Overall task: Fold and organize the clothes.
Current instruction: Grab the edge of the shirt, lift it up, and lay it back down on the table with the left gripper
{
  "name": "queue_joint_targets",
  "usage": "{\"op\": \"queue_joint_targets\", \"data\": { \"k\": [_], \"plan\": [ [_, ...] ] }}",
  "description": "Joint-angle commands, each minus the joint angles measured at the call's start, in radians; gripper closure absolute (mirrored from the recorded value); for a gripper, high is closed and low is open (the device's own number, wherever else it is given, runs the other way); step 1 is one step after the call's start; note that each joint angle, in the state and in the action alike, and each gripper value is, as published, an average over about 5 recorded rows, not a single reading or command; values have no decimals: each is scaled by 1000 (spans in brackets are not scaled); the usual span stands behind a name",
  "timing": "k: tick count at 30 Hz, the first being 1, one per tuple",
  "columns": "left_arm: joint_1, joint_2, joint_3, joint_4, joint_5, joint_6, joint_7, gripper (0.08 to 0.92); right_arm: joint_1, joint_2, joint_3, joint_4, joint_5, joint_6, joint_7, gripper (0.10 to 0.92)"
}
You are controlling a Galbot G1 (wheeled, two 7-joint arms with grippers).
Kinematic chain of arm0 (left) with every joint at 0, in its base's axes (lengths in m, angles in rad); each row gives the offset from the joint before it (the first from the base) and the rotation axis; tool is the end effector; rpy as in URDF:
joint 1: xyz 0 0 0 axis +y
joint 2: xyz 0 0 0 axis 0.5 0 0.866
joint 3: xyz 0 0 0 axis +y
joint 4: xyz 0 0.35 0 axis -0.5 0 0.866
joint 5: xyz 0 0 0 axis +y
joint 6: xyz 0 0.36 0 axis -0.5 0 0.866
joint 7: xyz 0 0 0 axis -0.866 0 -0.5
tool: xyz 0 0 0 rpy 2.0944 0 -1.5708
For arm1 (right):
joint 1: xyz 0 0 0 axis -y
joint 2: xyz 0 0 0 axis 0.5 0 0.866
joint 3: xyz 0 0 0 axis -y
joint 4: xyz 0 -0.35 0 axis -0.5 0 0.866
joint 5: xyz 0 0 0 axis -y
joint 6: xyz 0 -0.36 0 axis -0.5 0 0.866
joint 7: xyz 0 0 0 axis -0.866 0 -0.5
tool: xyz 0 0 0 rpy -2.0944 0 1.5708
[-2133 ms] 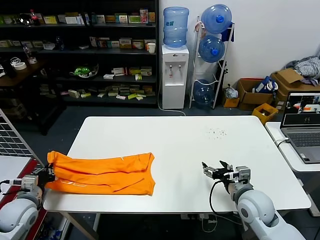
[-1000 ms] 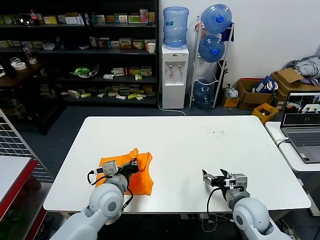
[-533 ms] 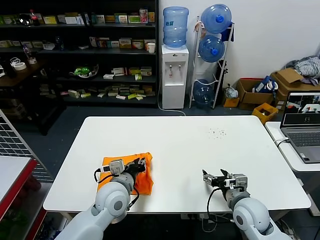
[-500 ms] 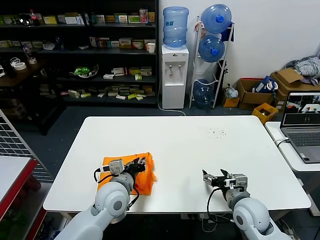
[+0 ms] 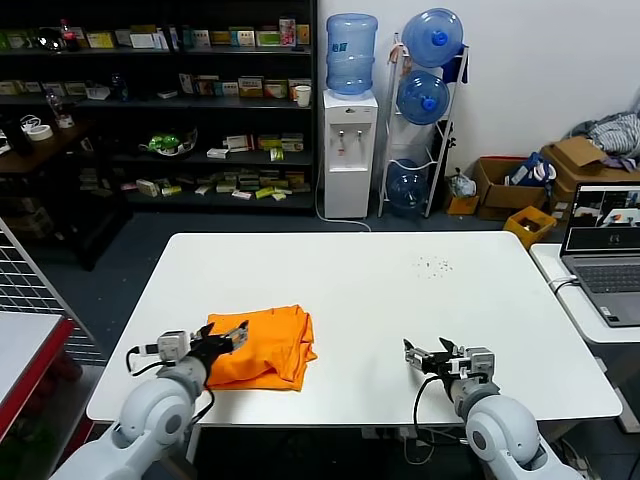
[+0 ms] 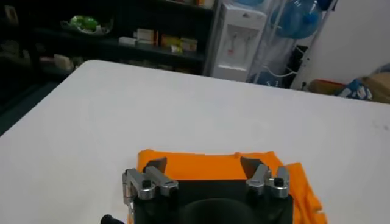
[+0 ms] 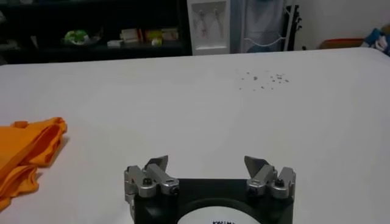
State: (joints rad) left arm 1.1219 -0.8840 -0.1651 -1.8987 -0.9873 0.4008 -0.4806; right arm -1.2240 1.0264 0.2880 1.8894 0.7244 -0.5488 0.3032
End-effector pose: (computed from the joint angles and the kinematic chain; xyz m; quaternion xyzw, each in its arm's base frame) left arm 0.2991 0.0559 -0.2799 -0.0349 -0.9590 0.0706 0.2721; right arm 0.2843 -0.0546 -0.2989 0.0602 -0.9520 -0.0255 0.2989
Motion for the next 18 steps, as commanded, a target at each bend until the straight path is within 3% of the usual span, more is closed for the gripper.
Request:
{"op": "queue_joint_targets", "data": {
  "k": [1,7,18],
  "plan": [
    [142,128,-128,114,83,-45,302,182,3,1,-4,2,0,-1,1,203],
    [95,81,-91,172,103,-44,309,177,-9,-10,10,13,2,-1,2,203],
    [63,58,-82,217,110,-46,303,177,-15,1,10,8,2,0,2,203]
  ]
}}
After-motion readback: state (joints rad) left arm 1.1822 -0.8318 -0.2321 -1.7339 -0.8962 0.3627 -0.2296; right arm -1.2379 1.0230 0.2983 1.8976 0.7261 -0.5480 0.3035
